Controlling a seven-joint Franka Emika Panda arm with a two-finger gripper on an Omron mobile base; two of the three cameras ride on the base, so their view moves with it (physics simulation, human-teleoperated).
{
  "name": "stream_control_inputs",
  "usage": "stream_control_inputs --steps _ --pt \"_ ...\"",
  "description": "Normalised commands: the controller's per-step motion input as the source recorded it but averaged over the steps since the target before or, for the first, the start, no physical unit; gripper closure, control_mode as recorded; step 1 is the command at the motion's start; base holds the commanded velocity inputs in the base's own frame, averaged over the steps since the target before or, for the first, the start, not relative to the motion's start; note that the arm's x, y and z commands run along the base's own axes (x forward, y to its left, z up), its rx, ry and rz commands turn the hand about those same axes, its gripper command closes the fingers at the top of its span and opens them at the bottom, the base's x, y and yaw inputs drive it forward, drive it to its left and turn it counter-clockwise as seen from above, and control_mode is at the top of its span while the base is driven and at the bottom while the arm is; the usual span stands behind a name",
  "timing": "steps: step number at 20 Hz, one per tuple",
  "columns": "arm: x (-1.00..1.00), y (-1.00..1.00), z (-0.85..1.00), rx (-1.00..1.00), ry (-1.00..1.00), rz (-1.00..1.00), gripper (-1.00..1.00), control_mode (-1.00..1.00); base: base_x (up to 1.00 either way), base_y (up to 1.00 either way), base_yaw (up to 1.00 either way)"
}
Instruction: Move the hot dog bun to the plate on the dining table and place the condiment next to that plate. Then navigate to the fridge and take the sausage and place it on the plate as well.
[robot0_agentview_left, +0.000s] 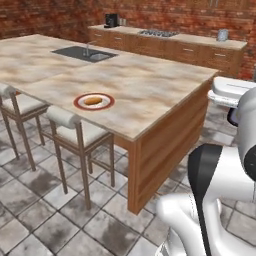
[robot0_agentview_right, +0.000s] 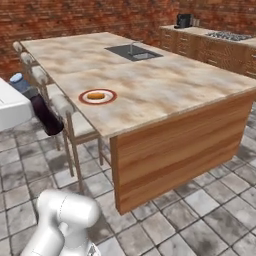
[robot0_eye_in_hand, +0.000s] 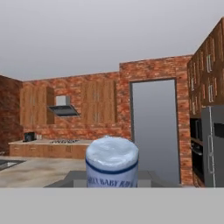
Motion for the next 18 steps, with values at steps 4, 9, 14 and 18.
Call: stream_control_inputs --steps 4,9,14,18 --pt "0.00 0.00 0.00 0.00 0.00 0.00 1.00 1.00 0.02 0.62 -0.32" --pt "0.00 0.00 0.00 0.00 0.00 0.00 1.00 1.00 0.32 0.87 -0.26" --pt "0.00 0.00 0.00 0.00 0.00 0.00 1.00 1.00 0.74 0.81 -0.26" --pt "0.00 0.00 0.00 0.00 0.00 0.00 1.00 1.00 0.71 0.76 -0.24"
